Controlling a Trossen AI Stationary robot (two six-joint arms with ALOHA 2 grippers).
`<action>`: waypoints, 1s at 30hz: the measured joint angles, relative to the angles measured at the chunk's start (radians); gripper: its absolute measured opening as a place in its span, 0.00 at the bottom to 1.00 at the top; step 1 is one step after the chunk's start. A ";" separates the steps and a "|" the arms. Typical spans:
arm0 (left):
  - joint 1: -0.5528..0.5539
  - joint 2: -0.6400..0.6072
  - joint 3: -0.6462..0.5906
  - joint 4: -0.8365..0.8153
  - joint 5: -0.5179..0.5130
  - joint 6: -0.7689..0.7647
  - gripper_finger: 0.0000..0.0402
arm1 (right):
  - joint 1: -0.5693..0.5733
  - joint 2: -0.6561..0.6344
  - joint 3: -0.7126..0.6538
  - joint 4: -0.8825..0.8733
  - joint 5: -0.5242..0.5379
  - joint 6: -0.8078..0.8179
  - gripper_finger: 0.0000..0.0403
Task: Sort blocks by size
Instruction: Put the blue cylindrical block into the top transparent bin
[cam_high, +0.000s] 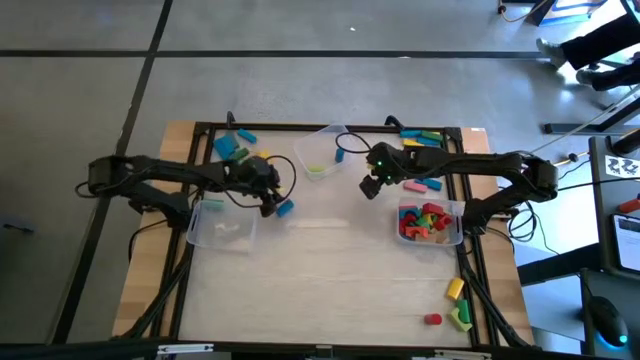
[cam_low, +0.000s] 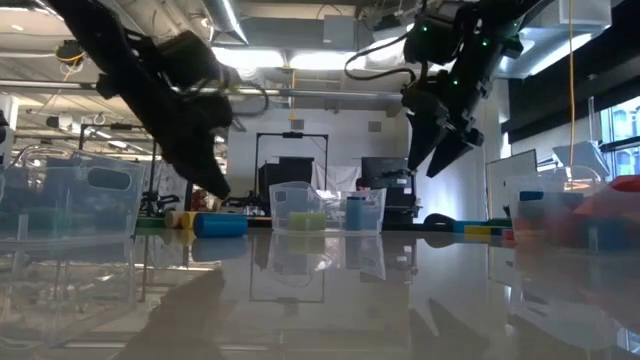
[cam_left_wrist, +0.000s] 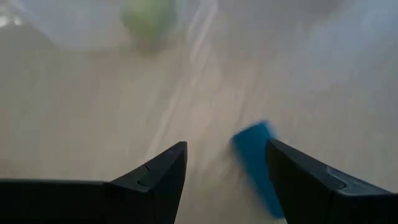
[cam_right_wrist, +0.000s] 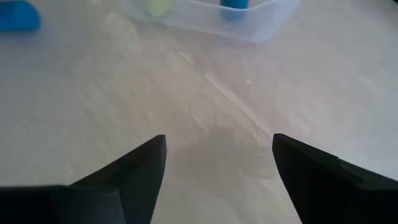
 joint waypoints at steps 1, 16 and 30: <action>-0.009 0.025 0.012 -0.018 -0.004 -0.013 0.53 | -0.001 0.000 0.000 -0.001 0.002 0.000 0.73; -0.111 0.170 0.179 -0.158 -0.013 -0.084 0.53 | -0.003 0.000 0.000 -0.030 0.053 -0.028 0.73; -0.058 0.271 0.178 -0.137 0.054 -0.031 0.52 | -0.003 0.000 0.000 -0.024 0.060 -0.030 0.73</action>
